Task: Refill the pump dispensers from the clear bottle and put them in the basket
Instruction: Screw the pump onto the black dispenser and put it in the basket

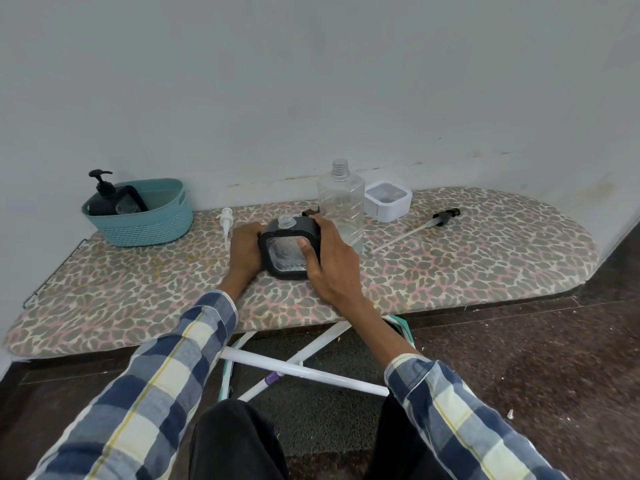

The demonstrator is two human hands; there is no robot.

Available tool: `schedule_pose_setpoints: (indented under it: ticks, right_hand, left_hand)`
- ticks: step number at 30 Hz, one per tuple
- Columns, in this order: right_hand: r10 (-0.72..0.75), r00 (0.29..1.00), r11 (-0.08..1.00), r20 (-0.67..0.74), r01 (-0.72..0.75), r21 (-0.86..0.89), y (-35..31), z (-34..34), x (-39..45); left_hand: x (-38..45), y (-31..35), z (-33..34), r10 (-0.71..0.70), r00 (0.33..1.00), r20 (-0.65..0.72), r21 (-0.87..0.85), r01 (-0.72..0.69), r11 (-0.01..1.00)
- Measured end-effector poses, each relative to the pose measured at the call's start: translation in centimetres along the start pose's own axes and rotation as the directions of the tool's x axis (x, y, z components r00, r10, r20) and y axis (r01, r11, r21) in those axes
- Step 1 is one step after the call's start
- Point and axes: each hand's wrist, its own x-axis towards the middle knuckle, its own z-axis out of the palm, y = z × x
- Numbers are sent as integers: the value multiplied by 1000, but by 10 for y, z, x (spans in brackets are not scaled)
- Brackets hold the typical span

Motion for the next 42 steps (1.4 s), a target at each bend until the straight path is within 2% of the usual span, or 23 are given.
schedule_pose_setpoints:
  ticks: [2, 5, 10, 15, 19, 23, 26, 29, 34, 42]
  right_hand:
    - [-9, 1000, 1000, 12, 9, -8, -1, 1, 0]
    - [-4, 1000, 1000, 16, 4, 1, 0, 2, 0]
    - [14, 1000, 1000, 5, -14, 16, 3, 4, -1]
    - [27, 1000, 1000, 8, -27, 16, 3, 4, -1]
    - [28, 1000, 1000, 11, -28, 5, 4, 4, -1]
    - [38, 999, 999, 12, -38, 8, 4, 4, -1]
    - [28, 999, 1000, 16, -28, 8, 4, 5, -1]
    - [12, 1000, 1000, 29, -13, 26, 4, 6, -1]
    - [15, 995, 997, 99, -22, 73, 5, 9, 3]
    - [50, 987, 989, 151, -70, 127, 3, 10, 7]
  left_hand:
    - [-9, 0, -10, 36, 999, -38, 120, -31, 992]
    - [-22, -1, -24, 38, 994, -103, 300, -5, 954]
    - [-40, -4, -42, 94, 994, -52, 526, -53, 849]
    - [-38, 0, -45, 14, 991, -131, 463, 48, 885]
    - [-17, 6, -36, -100, 990, -100, 362, 130, 923]
    - [6, 7, -23, -306, 951, -52, 361, 303, 882]
    - [16, 1, -20, -363, 931, -30, 418, 341, 842]
    - [21, 1, -20, -372, 928, -33, 448, 346, 824]
    - [23, 10, -24, -294, 955, -28, 509, 267, 818]
    - [20, 7, -25, -341, 938, -57, 467, 327, 821]
